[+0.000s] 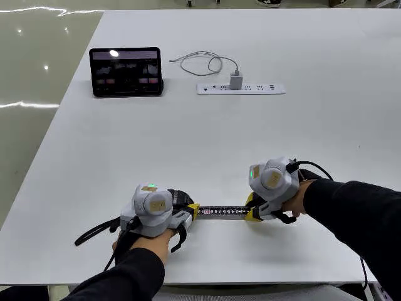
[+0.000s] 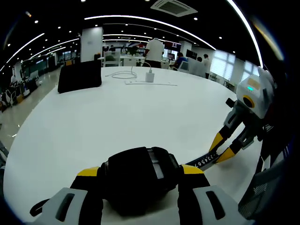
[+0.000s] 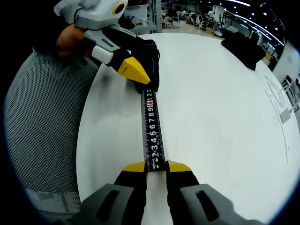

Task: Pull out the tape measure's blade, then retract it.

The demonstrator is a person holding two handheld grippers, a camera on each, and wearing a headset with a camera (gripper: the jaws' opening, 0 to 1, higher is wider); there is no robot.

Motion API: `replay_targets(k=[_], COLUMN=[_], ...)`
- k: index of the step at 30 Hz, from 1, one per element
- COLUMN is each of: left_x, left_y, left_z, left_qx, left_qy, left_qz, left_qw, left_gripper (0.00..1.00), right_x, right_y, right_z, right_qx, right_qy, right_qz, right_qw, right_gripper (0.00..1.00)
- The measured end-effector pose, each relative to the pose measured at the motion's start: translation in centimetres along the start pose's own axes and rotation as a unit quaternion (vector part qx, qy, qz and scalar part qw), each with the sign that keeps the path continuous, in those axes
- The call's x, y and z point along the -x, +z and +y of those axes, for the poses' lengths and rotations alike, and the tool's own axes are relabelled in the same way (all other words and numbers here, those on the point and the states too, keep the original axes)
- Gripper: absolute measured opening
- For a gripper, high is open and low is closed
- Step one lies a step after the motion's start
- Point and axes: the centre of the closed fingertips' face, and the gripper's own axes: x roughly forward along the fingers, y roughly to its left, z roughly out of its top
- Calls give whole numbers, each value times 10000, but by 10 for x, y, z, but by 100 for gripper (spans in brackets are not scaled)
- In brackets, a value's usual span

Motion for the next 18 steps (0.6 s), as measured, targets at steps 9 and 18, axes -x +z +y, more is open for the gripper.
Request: replay_targets(k=[9,18], left_x=[0,0], left_y=[0,0], left_z=[0,0], left_qx=[2,6], left_qy=[-1,-10], left_qz=[1,5], left_qw=[10000,10000], left_gripper=[61,61], right_x=[-2,-4], right_y=[5,11], right_z=[0,0], right_qx=[56,41], right_qy=[14,20], right_qz=[2,-100], right_qw=[10000,9999], right_gripper=[11,11])
